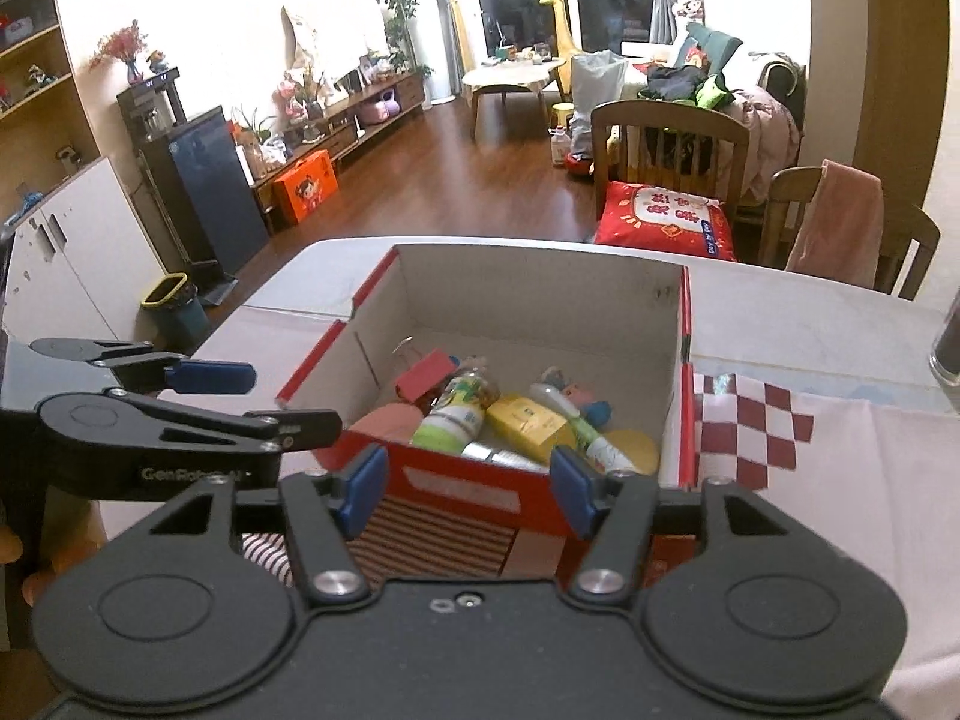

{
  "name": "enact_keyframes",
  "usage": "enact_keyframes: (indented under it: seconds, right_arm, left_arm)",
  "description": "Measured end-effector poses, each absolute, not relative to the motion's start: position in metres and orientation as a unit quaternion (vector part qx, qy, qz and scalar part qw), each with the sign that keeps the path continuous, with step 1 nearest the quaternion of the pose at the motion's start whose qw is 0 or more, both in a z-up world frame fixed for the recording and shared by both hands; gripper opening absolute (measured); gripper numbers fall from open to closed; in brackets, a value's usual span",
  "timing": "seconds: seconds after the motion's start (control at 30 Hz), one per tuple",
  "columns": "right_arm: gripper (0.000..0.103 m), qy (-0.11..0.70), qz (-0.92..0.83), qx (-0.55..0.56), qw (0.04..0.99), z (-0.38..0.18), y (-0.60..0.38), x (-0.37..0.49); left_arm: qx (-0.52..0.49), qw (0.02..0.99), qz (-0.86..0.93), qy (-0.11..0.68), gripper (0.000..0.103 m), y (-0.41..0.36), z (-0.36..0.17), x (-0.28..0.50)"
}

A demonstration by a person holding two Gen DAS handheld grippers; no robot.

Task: Organize rigid objects
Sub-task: 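Lift both tools out of the box back toward the table items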

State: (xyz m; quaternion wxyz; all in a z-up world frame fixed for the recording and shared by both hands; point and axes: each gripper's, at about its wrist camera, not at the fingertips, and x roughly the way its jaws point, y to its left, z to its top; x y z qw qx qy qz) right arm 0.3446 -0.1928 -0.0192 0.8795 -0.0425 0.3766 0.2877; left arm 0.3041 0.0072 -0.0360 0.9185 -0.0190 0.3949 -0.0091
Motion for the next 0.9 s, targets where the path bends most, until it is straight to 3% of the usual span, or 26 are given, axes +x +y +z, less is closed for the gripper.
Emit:
enact_keyframes:
  seconds: [0.13, 0.5, 0.9]
  right_arm:
    - [0.065, 0.369, 0.282, -0.037, 0.885, -0.018, -0.203, 0.323]
    - [0.097, 0.352, 0.273, -0.041, 0.894, -0.038, -0.224, 0.270]
    - [0.102, 0.350, 0.288, -0.103, 0.886, -0.089, -0.227, 0.233]
  left_arm:
    - [-0.019, 0.922, -0.022, 0.387, 0.075, 0.008, -0.034, 0.281]
    - [0.003, 0.934, -0.041, 0.354, 0.080, -0.003, -0.041, 0.225]
    - [-0.021, 0.925, -0.055, 0.376, 0.081, -0.018, -0.073, 0.205]
